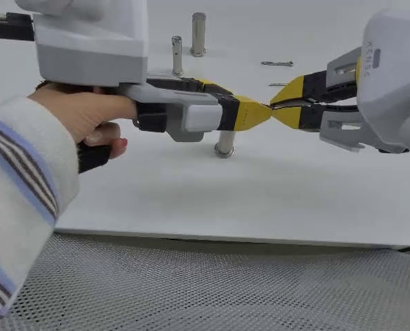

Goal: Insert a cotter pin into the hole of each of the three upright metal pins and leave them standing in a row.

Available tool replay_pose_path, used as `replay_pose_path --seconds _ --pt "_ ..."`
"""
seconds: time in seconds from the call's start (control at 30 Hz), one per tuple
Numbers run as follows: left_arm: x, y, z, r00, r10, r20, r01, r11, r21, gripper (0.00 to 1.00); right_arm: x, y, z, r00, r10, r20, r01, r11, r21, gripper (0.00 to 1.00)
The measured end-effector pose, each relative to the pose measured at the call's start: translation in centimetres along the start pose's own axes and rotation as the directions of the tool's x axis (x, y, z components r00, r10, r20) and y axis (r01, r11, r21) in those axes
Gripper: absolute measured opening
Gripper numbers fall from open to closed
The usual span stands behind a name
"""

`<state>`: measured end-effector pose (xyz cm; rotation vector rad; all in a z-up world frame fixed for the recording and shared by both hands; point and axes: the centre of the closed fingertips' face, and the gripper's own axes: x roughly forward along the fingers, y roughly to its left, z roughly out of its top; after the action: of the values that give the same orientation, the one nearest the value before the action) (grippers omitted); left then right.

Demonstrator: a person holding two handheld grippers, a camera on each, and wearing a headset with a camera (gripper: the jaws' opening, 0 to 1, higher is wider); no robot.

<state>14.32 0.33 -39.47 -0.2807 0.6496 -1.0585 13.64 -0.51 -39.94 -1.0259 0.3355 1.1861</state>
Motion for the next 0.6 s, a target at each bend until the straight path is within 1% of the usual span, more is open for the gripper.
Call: replay_pose_path --seconds 0.07,0.13,0.2,0.3,0.37,0.43,0.53,0.6 --pt "0.1 -0.3 0.0 0.9999 -0.012 0.0 0.012 1.0 0.006 0.21 0.0 0.0 0.1 1.0 -0.002 0.004 0.002 1.0 -0.001 0.0" --pt "0.2 -0.6 0.1 0.9997 -0.024 0.009 0.024 1.0 0.01 0.14 -0.1 0.1 0.2 1.0 -0.004 0.006 0.004 1.0 -0.002 0.0" --pt "0.4 -0.9 0.2 0.9991 -0.037 0.022 0.037 0.999 0.0 0.1 -0.2 0.0 0.4 0.9999 -0.006 0.008 0.006 1.0 -0.004 0.0" --pt "0.5 -1.1 0.2 0.9988 -0.045 0.019 0.045 0.999 -0.006 0.04 -0.2 0.0 0.5 0.9999 -0.007 0.015 0.007 1.0 -0.003 0.0" --pt "0.5 -1.0 -0.1 0.9993 -0.035 0.012 0.035 0.999 0.0 0.01 -0.3 -0.1 0.7 0.9998 -0.007 0.019 0.007 1.0 -0.002 0.0" --pt "0.4 -0.8 -0.1 0.9996 -0.024 0.014 0.023 1.0 0.007 0.0 -0.2 0.0 0.8 0.9998 -0.005 0.021 0.005 1.0 -0.001 0.0" --pt "0.2 -1.0 -0.2 0.9998 -0.017 0.014 0.017 1.0 0.015 0.0 0.0 -0.1 0.9 0.9997 -0.005 0.025 0.005 1.0 0.006 0.0" --pt "0.1 -1.1 -0.3 0.9999 -0.014 0.008 0.014 1.0 0.012 0.0 0.1 0.2 1.1 0.9996 -0.004 0.029 0.004 1.0 0.011 0.0"
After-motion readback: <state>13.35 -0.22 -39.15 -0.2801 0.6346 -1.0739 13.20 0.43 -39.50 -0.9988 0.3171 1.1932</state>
